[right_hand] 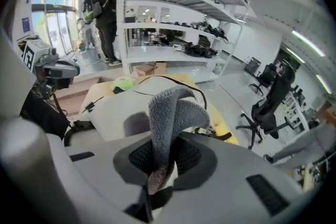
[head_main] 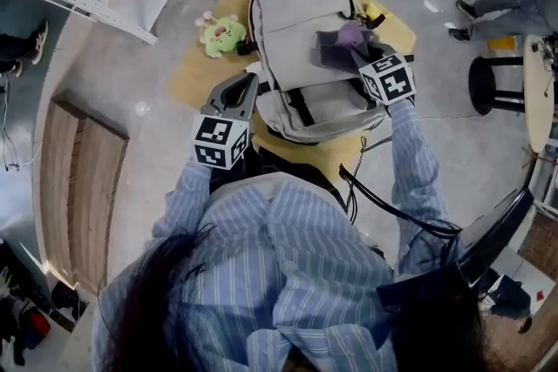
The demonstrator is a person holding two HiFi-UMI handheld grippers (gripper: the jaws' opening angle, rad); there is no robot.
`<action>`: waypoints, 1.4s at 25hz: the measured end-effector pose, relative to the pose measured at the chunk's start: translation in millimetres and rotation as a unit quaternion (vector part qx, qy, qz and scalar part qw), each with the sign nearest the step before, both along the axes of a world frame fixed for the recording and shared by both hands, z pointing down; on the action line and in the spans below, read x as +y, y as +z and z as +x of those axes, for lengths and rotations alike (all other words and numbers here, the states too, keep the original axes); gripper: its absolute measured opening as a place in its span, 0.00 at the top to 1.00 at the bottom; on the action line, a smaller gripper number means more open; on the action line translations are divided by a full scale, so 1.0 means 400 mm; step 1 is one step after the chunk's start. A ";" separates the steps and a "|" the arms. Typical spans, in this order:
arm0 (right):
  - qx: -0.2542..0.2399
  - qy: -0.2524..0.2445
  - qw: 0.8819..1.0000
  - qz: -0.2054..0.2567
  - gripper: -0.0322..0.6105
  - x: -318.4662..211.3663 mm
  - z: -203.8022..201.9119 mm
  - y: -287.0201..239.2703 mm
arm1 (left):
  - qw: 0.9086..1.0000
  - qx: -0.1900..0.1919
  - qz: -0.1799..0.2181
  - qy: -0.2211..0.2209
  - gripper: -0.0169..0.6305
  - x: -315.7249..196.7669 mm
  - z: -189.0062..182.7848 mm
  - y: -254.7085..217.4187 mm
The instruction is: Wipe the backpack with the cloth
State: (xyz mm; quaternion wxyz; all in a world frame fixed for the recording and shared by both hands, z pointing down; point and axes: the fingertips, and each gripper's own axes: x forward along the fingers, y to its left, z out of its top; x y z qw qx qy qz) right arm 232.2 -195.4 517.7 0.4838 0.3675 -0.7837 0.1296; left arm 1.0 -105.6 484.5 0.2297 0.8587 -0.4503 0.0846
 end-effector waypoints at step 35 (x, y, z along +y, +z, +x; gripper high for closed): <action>-0.151 -0.117 0.979 0.064 0.89 -0.096 -0.378 -0.257 | 1.000 0.003 -0.021 0.011 0.96 -0.059 -0.008 0.048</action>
